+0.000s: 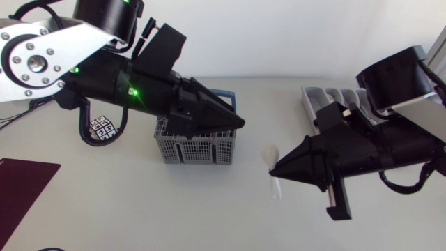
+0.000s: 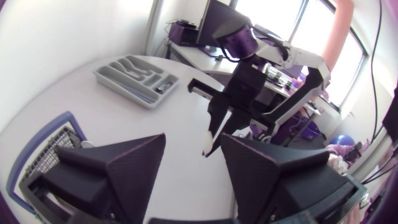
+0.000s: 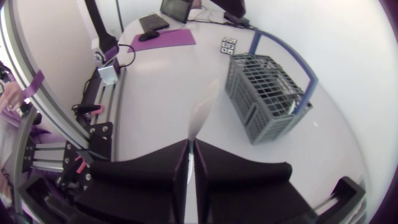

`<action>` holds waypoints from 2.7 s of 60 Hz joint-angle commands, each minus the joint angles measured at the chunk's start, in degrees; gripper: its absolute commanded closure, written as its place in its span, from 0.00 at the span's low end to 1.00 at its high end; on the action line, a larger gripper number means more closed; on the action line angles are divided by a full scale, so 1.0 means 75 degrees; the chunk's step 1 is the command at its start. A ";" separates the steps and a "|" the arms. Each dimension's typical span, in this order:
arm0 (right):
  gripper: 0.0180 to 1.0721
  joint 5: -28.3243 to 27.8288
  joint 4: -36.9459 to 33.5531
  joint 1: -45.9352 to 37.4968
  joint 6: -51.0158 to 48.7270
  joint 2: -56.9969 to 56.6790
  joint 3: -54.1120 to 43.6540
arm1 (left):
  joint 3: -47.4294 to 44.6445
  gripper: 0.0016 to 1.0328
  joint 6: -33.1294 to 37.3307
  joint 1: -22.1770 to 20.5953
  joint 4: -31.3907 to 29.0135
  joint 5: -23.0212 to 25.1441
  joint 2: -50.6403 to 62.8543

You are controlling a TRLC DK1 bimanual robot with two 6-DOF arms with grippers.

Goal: Transfer all utensils from the basket to the drawer tray.

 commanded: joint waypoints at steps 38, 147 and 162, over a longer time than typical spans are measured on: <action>0.95 0.3586 0.3976 -0.5186 -0.2848 0.1892 -0.0946 | -0.0049 0.28 -0.0108 0.0101 0.0300 -0.2323 0.0964; 0.18 0.5532 0.1913 -0.0499 0.1605 0.1201 0.0554 | -0.1256 0.28 0.0689 0.0699 0.0265 -0.2440 0.0073; 0.40 0.5578 0.1855 0.0861 0.2531 0.2525 0.1479 | -0.1525 0.28 0.0841 0.0886 0.0359 -0.2428 -0.0020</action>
